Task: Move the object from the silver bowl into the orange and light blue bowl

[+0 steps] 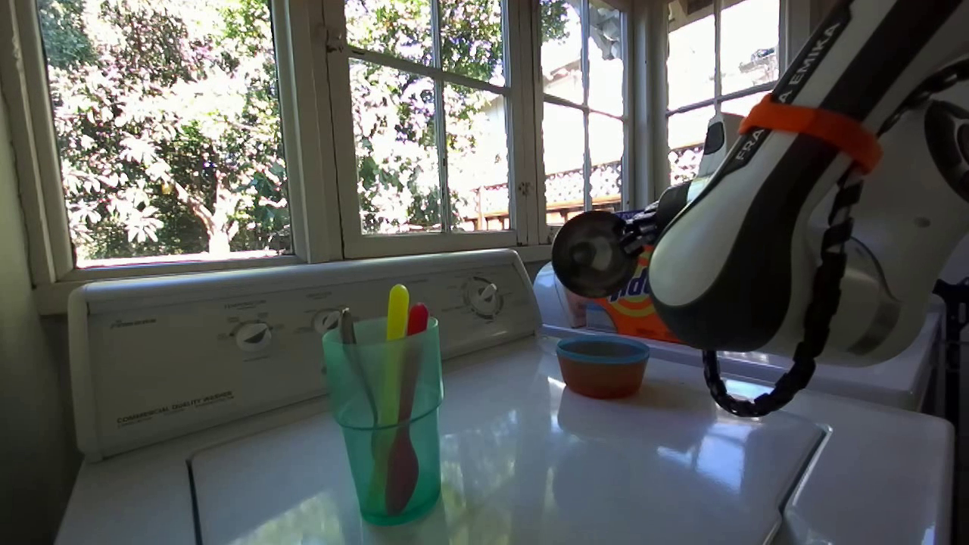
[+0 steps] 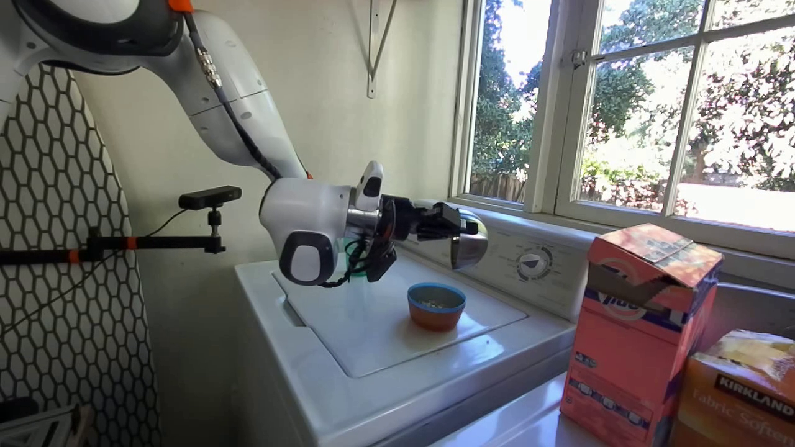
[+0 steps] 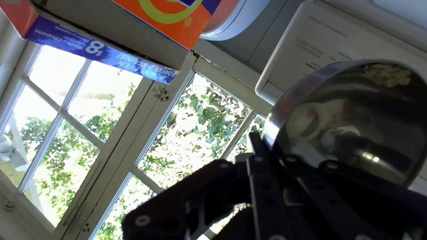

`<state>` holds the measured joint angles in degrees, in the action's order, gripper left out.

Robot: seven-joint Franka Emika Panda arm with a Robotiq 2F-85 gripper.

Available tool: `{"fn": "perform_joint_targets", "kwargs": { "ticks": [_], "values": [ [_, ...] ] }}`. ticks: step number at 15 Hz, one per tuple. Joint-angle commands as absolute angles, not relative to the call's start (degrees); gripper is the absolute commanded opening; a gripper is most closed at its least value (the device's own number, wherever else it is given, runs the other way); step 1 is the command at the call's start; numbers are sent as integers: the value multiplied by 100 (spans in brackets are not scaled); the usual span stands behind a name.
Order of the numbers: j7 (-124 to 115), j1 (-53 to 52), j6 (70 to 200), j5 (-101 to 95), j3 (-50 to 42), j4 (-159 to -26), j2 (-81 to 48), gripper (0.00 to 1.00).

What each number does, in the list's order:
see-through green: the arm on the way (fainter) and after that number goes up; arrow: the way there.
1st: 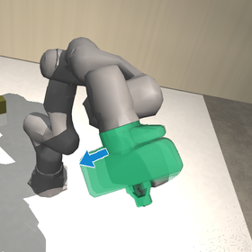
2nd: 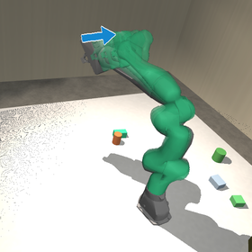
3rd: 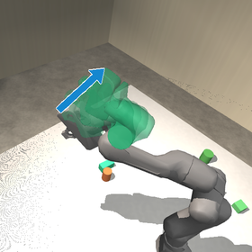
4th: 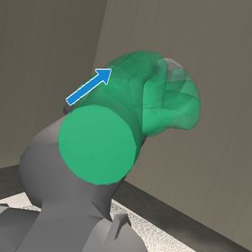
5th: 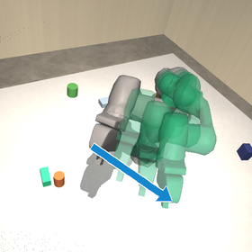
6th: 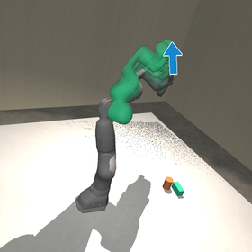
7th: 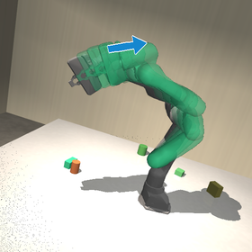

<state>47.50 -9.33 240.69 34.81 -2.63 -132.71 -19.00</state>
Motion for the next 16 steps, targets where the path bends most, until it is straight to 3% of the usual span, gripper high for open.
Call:
{"fn": "perform_joint_targets", "kwargs": {
  "ticks": [1, 13, 16],
  "values": [
    [4755, -1024, 24284, 3733, -268, -13462, -1756, 1],
    [4762, -1049, 24478, 3654, -195, -13527, -1818, 1],
    [4956, -1681, 24209, 3566, -881, -13288, -1733, 1]
  ]
}}
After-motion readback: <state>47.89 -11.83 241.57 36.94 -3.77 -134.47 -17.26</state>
